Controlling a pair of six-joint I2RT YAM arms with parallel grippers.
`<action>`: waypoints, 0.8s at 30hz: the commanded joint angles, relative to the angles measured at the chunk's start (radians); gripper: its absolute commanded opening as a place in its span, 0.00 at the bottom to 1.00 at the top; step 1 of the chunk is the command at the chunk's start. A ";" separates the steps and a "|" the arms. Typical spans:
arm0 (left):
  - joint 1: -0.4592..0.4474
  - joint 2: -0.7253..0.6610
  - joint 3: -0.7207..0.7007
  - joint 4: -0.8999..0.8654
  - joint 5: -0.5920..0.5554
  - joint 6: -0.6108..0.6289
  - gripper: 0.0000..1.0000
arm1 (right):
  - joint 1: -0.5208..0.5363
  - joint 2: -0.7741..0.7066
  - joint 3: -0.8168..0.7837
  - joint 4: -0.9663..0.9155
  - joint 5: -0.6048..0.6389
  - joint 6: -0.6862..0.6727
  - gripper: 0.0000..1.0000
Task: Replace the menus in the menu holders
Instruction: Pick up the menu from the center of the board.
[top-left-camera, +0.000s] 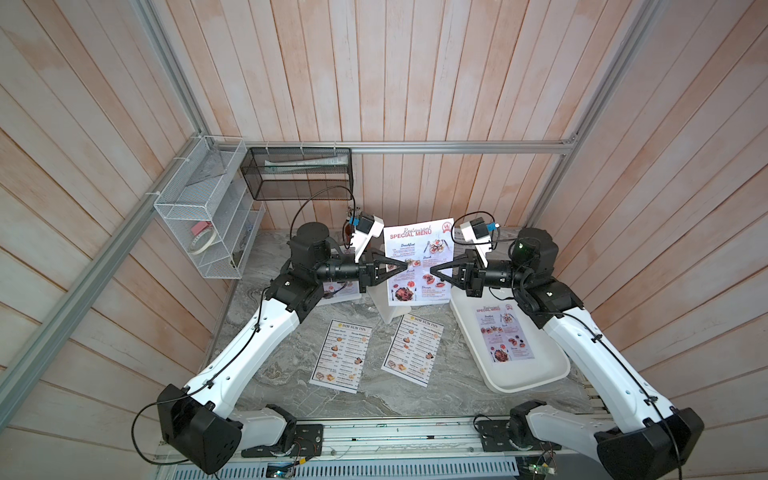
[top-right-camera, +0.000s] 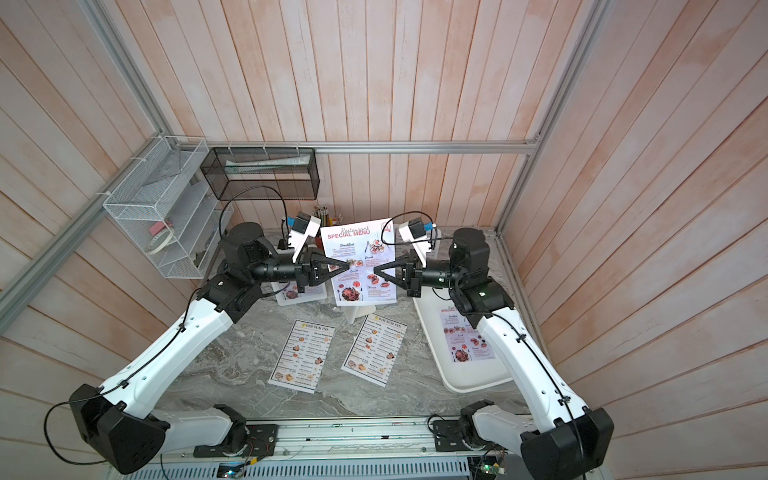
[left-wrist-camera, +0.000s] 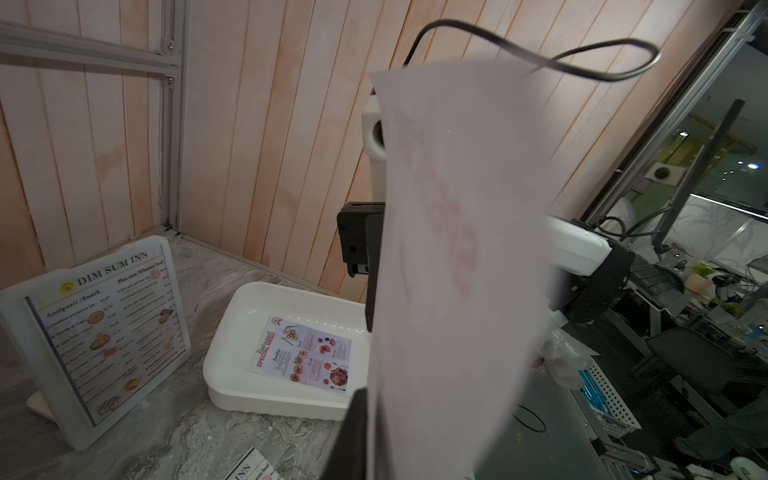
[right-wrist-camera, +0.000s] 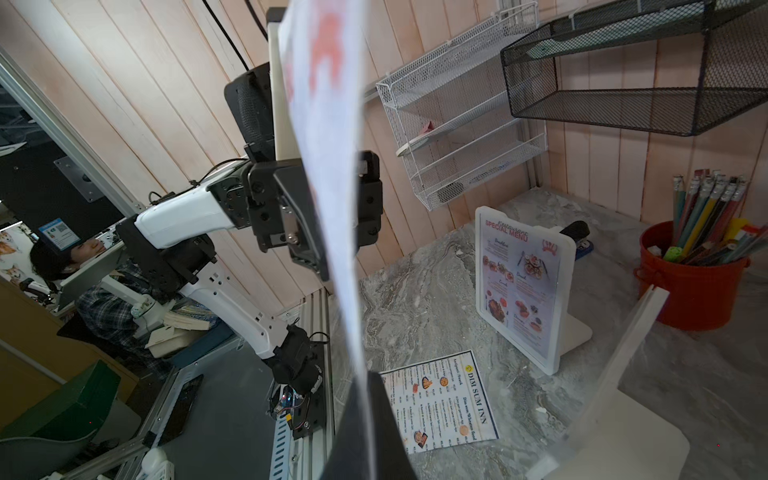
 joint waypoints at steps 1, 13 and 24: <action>0.006 0.011 -0.006 -0.012 -0.101 -0.001 0.40 | 0.008 -0.008 0.028 -0.008 0.063 0.023 0.00; 0.074 0.083 -0.158 -0.086 -0.618 -0.106 0.60 | 0.045 0.046 0.180 -0.267 0.653 -0.006 0.00; 0.004 0.293 -0.160 -0.094 -0.823 -0.115 0.49 | 0.120 0.137 0.227 -0.247 0.826 0.074 0.00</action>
